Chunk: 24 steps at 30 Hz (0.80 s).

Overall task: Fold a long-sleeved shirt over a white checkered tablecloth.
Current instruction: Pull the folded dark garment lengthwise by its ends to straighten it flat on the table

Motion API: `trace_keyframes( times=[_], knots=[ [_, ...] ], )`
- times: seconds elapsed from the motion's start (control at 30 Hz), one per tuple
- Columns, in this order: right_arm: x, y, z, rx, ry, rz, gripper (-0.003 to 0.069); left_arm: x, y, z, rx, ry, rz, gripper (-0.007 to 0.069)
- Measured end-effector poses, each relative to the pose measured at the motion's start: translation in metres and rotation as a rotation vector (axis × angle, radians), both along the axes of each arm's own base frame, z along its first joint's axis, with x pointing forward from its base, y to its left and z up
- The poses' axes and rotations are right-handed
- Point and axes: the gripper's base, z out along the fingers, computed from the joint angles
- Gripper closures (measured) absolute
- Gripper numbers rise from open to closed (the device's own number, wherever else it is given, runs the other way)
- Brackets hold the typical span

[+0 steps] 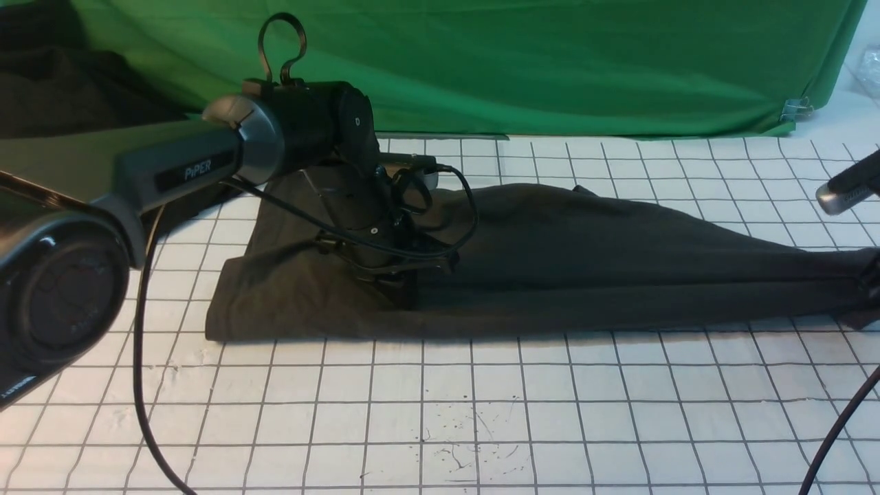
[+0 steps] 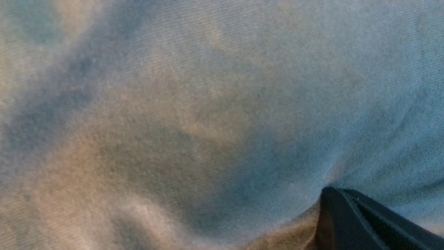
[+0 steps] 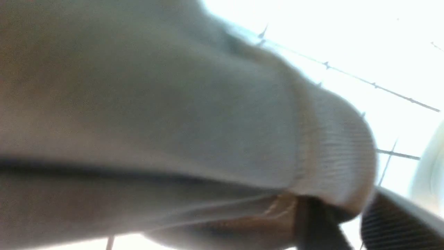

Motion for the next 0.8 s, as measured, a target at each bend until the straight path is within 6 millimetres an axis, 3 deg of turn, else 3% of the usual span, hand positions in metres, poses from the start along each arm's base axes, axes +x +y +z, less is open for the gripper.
trace_keyframes(
  times=[0.07, 0.1, 0.13, 0.17, 0.23, 0.57, 0.67, 0.8],
  knots=[
    [0.003, 0.002, 0.005, 0.011, -0.034, -0.040, 0.0323, 0.000, 0.000, 0.000, 0.000, 0.001, 0.000, 0.0628],
    [0.007, 0.005, 0.015, 0.018, -0.059, -0.092, 0.0244, 0.000, 0.000, 0.000, 0.000, 0.001, 0.000, 0.0628],
    [0.007, 0.005, 0.016, 0.019, -0.059, -0.098, 0.0235, 0.000, 0.000, 0.000, 0.000, 0.001, 0.000, 0.0628],
    [0.007, 0.009, 0.025, 0.031, -0.048, -0.149, 0.0177, 0.000, 0.000, 0.000, 0.001, 0.001, -0.001, 0.0628],
    [0.003, 0.013, 0.035, 0.068, -0.025, -0.206, 0.0155, 0.000, 0.000, 0.000, 0.002, 0.001, -0.001, 0.0628],
    [-0.035, 0.029, 0.084, 0.249, 0.050, -0.277, 0.0207, 0.000, 0.000, 0.000, 0.005, 0.002, -0.006, 0.0628],
    [-0.044, 0.035, 0.078, 0.319, 0.099, -0.273, 0.0220, 0.000, 0.000, 0.000, 0.006, 0.002, -0.010, 0.0628],
    [-0.049, 0.039, 0.050, 0.372, 0.145, -0.263, 0.0225, -0.001, 0.000, 0.000, 0.004, 0.006, -0.010, 0.0628]
  ],
)
